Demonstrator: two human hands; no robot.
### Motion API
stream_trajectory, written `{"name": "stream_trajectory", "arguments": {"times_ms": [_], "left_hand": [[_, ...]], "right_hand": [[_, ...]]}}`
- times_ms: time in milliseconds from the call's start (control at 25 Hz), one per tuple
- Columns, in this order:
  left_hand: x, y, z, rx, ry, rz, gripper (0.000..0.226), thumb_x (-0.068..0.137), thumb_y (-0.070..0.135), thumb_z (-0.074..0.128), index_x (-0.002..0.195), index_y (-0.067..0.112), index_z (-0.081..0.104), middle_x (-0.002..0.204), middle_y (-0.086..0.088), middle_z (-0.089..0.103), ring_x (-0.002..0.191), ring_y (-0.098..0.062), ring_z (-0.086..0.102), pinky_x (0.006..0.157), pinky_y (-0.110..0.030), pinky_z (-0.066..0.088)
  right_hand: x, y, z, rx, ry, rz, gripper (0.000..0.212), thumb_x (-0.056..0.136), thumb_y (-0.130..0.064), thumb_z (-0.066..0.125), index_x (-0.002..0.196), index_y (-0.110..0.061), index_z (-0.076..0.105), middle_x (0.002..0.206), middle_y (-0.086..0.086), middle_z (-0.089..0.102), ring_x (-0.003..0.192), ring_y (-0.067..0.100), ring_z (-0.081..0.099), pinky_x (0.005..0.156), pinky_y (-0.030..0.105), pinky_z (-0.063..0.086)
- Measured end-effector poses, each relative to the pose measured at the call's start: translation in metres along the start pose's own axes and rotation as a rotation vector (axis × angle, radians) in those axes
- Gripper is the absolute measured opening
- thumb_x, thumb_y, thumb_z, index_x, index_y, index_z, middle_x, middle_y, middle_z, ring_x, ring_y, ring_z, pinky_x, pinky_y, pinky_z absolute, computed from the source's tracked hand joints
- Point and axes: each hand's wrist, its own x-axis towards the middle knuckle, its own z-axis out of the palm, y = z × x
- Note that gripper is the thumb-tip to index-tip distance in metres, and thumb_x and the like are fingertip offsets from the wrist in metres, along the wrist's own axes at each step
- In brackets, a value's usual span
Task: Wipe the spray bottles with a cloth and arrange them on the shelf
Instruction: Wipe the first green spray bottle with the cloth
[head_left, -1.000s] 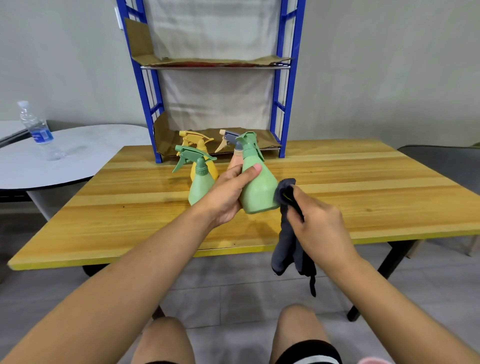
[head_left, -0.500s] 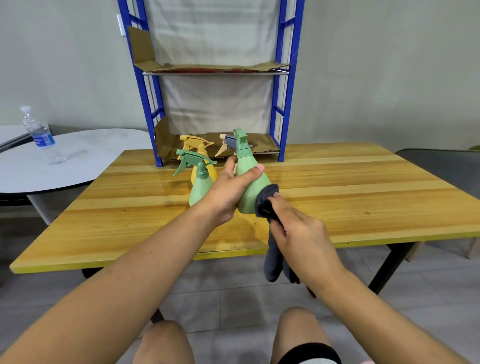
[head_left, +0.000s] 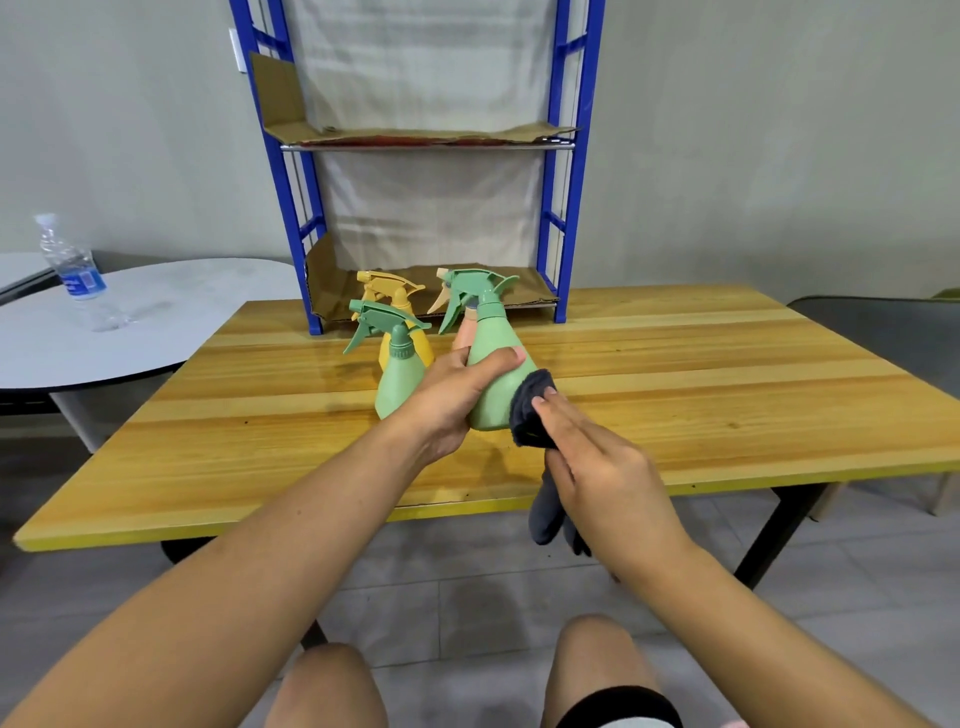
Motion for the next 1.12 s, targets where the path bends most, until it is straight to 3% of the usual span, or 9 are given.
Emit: {"name": "stream_trajectory", "arguments": {"times_ms": [120, 240, 400, 560, 760, 840, 960, 1040, 1120], "left_hand": [[0.001, -0.003, 0.003, -0.037, -0.016, 0.005, 0.064, 0.087, 0.023, 0.077, 0.142, 0.009, 0.046, 0.108, -0.012, 0.071, 0.091, -0.022, 0.071, 0.071, -0.034, 0.059], [0.000, 0.001, 0.000, -0.048, -0.064, -0.038, 0.062, 0.092, 0.022, 0.066, 0.148, 0.015, 0.041, 0.114, -0.014, 0.070, 0.095, -0.025, 0.071, 0.071, -0.037, 0.059], [-0.001, 0.006, -0.004, -0.037, -0.065, -0.085, 0.043, 0.093, 0.012, 0.057, 0.135, 0.004, 0.052, 0.121, -0.020, 0.067, 0.103, -0.030, 0.068, 0.078, -0.044, 0.060], [0.000, 0.005, 0.000, 0.049, -0.033, -0.076, 0.036, 0.091, 0.015, 0.069, 0.120, -0.003, 0.061, 0.110, -0.023, 0.070, 0.094, -0.029, 0.069, 0.088, -0.044, 0.056], [-0.003, 0.004, 0.002, -0.009, -0.030, -0.027, 0.059, 0.084, 0.021, 0.079, 0.135, 0.007, 0.052, 0.110, -0.015, 0.072, 0.091, -0.023, 0.072, 0.072, -0.035, 0.059], [-0.002, 0.001, 0.003, -0.051, -0.038, -0.023, 0.070, 0.082, 0.022, 0.081, 0.142, 0.012, 0.046, 0.118, -0.016, 0.070, 0.096, -0.024, 0.072, 0.073, -0.036, 0.059], [-0.001, 0.000, -0.001, -0.155, -0.108, -0.063, 0.083, 0.077, 0.023, 0.076, 0.151, 0.019, 0.038, 0.135, -0.019, 0.061, 0.103, -0.028, 0.070, 0.075, -0.041, 0.058], [-0.004, 0.002, -0.001, -0.182, -0.135, -0.091, 0.070, 0.083, 0.015, 0.064, 0.149, 0.015, 0.041, 0.139, -0.021, 0.058, 0.102, -0.029, 0.068, 0.078, -0.046, 0.059], [-0.004, -0.001, -0.002, -0.078, -0.114, -0.087, 0.045, 0.092, 0.009, 0.061, 0.137, 0.006, 0.053, 0.131, -0.021, 0.064, 0.104, -0.028, 0.067, 0.091, -0.048, 0.056]], "right_hand": [[0.000, 0.004, 0.002, 0.015, 0.013, 0.065, 0.053, 0.076, 0.010, 0.073, 0.127, -0.002, 0.063, 0.135, 0.017, 0.061, 0.121, 0.024, 0.063, 0.101, 0.025, 0.043], [-0.005, 0.001, 0.000, -0.021, -0.044, -0.003, 0.060, 0.069, 0.011, 0.077, 0.126, -0.001, 0.063, 0.137, 0.018, 0.060, 0.125, 0.026, 0.060, 0.097, 0.035, 0.053], [0.000, 0.007, -0.004, -0.004, -0.049, 0.103, 0.067, 0.067, 0.013, 0.078, 0.130, -0.002, 0.062, 0.137, 0.018, 0.059, 0.124, 0.024, 0.061, 0.090, 0.038, 0.058], [-0.008, -0.010, -0.004, -0.006, -0.048, -0.066, 0.056, 0.076, 0.009, 0.073, 0.130, 0.001, 0.061, 0.138, 0.019, 0.058, 0.128, 0.026, 0.057, 0.098, 0.039, 0.053], [0.000, 0.005, -0.003, 0.008, 0.017, 0.041, 0.050, 0.076, 0.010, 0.074, 0.124, 0.000, 0.065, 0.135, 0.015, 0.062, 0.122, 0.017, 0.061, 0.107, 0.016, 0.038], [0.002, 0.005, -0.002, 0.006, 0.055, 0.055, 0.046, 0.076, 0.010, 0.073, 0.120, 0.000, 0.066, 0.132, 0.015, 0.063, 0.118, 0.018, 0.063, 0.107, 0.011, 0.032], [0.001, 0.007, -0.005, -0.025, 0.042, 0.031, 0.057, 0.071, 0.014, 0.073, 0.126, 0.001, 0.063, 0.136, 0.017, 0.060, 0.125, 0.024, 0.060, 0.103, 0.028, 0.047], [0.000, 0.009, -0.007, -0.049, -0.021, 0.010, 0.075, 0.064, 0.019, 0.076, 0.135, 0.000, 0.057, 0.143, 0.019, 0.054, 0.133, 0.028, 0.053, 0.098, 0.038, 0.053], [-0.005, 0.005, -0.006, -0.063, -0.047, -0.088, 0.069, 0.073, 0.018, 0.069, 0.137, 0.000, 0.055, 0.146, 0.019, 0.050, 0.137, 0.030, 0.048, 0.098, 0.041, 0.054]]}}
